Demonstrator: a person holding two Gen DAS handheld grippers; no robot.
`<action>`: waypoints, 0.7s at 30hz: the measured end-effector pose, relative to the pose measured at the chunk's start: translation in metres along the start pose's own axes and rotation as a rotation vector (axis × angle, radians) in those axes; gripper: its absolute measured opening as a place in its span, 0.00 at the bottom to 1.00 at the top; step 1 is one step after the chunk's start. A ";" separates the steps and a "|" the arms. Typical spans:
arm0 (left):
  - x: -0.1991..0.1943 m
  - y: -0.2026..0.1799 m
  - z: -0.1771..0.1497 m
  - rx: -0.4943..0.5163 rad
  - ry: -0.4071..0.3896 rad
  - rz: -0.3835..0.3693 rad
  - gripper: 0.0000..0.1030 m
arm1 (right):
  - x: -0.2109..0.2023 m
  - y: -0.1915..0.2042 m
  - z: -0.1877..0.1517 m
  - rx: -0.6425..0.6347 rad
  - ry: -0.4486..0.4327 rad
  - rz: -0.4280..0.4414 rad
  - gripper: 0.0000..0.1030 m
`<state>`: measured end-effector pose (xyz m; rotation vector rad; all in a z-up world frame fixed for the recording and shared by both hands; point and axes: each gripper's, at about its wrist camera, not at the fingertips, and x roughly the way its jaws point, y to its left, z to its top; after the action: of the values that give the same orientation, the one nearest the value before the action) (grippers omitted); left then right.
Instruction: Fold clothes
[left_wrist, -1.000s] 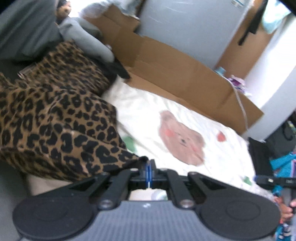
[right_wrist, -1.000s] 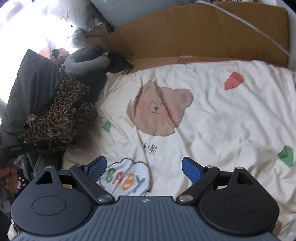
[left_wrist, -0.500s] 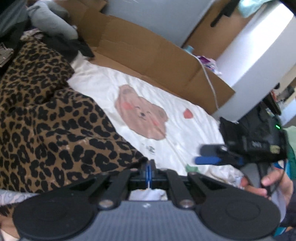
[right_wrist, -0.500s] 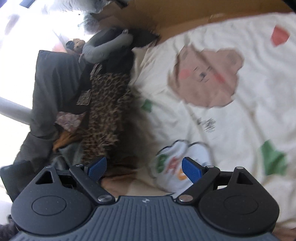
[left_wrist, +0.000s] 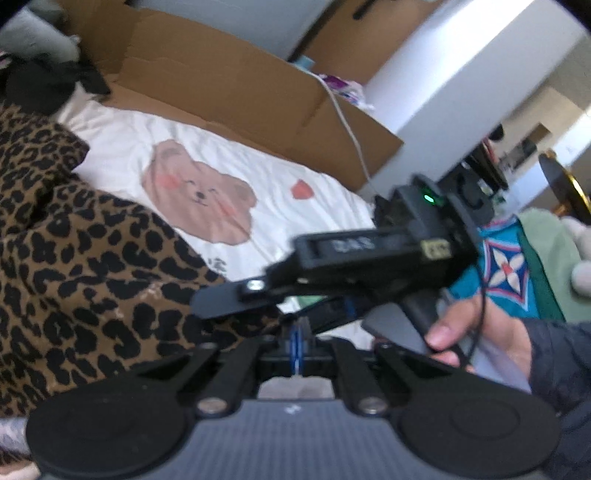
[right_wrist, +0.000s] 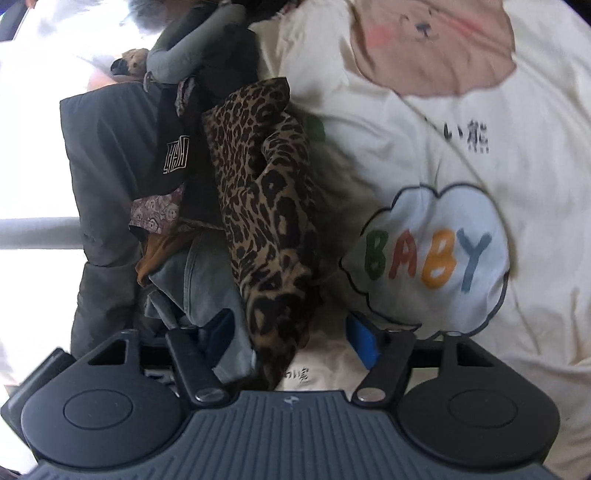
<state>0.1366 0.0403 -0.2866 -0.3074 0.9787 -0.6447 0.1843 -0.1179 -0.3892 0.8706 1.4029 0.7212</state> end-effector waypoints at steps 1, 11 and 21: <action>0.002 -0.002 -0.001 0.007 0.006 -0.008 0.00 | 0.002 -0.001 0.000 0.010 0.006 0.009 0.56; 0.004 0.004 -0.005 0.025 0.066 0.033 0.17 | 0.003 -0.002 -0.005 -0.064 -0.007 -0.140 0.00; -0.044 0.083 0.021 -0.084 -0.049 0.377 0.72 | -0.067 -0.019 0.009 -0.097 -0.215 -0.260 0.00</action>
<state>0.1670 0.1314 -0.2894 -0.2032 0.9850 -0.2520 0.1882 -0.1854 -0.3712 0.6538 1.2491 0.4784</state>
